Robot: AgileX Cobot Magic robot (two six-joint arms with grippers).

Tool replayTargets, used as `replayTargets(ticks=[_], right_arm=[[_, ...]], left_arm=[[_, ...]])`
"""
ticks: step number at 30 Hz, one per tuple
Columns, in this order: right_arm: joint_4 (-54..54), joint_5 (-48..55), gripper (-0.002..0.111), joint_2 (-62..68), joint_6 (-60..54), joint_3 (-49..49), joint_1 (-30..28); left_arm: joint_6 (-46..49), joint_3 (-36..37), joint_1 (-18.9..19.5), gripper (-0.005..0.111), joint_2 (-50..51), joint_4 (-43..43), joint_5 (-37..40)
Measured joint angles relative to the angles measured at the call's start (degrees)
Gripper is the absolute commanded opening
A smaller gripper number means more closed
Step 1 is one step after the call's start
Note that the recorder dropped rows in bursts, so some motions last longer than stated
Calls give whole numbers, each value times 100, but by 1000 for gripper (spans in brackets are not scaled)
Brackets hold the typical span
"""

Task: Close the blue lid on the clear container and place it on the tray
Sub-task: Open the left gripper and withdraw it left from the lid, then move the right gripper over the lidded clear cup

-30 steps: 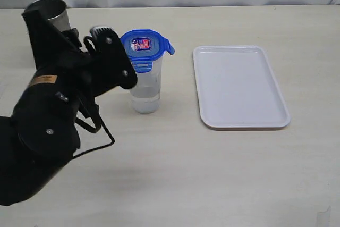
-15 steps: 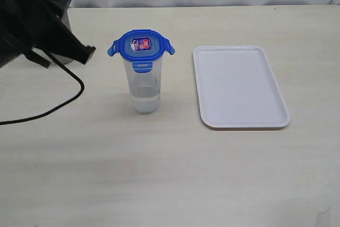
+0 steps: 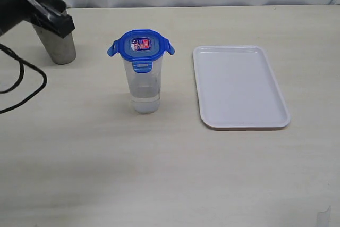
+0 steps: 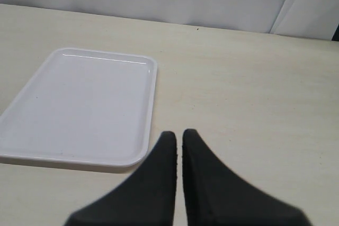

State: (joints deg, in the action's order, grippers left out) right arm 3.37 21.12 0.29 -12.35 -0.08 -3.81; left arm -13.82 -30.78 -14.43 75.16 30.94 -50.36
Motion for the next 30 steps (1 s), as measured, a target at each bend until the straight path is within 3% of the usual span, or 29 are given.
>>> replayTargets(ticks=[5, 11, 19, 30], right_arm=[[0, 0, 4, 0, 0, 0, 0], [0, 0, 4, 0, 0, 0, 0], [0, 0, 4, 0, 0, 0, 0], [0, 0, 4, 0, 0, 0, 0]], left_arm=[[-560, 0, 866, 0, 1091, 1900, -1331], [-543, -371, 1517, 0, 2360, 2329, -1807], [-556, -1083, 1578, 0, 3410, 3477, -1828], [-686, -1109, 1578, 0, 3510, 3621, -1873]])
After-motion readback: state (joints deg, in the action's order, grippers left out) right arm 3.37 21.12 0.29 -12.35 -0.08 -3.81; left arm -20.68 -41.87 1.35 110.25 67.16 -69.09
